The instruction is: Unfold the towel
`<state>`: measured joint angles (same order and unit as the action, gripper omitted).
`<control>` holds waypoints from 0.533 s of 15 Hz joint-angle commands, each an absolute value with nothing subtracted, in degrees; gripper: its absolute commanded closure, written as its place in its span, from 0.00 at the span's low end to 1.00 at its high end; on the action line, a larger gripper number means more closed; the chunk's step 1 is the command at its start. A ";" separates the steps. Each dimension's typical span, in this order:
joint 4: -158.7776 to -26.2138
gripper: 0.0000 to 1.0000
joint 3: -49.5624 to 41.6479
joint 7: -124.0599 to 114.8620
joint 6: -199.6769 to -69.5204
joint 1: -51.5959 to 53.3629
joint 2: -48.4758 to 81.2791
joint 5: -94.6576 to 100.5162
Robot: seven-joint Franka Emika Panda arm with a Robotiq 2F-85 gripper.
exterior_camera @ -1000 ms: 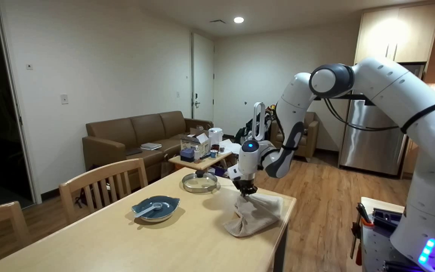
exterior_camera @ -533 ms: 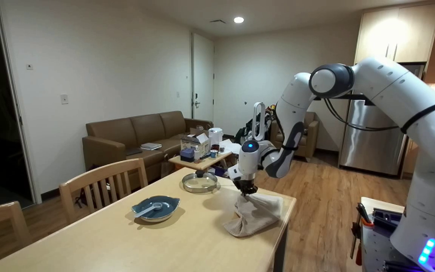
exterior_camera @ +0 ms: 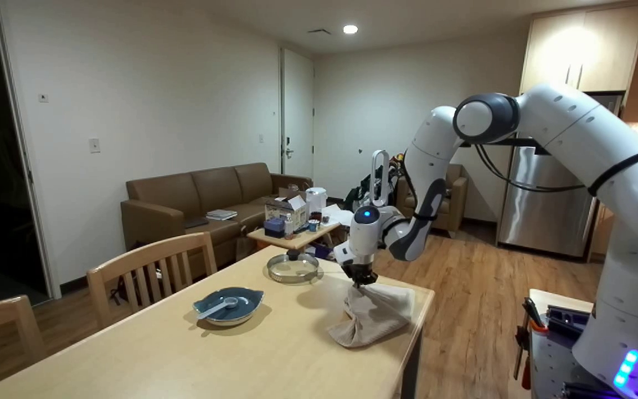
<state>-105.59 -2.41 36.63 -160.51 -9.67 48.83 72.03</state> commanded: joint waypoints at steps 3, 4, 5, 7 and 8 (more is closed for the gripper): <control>-112.05 0.99 -3.83 34.16 -160.21 -4.36 39.86 79.84; -113.33 0.99 -3.21 35.42 -158.72 -3.76 38.14 79.75; -113.97 0.99 -3.03 35.17 -158.23 -2.90 36.88 80.71; -115.22 0.99 -2.14 36.18 -157.94 -1.77 34.93 81.55; -115.44 0.99 -1.61 36.66 -158.87 -1.30 34.40 82.62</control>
<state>-112.00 -2.42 36.27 -159.12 -2.49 38.53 79.22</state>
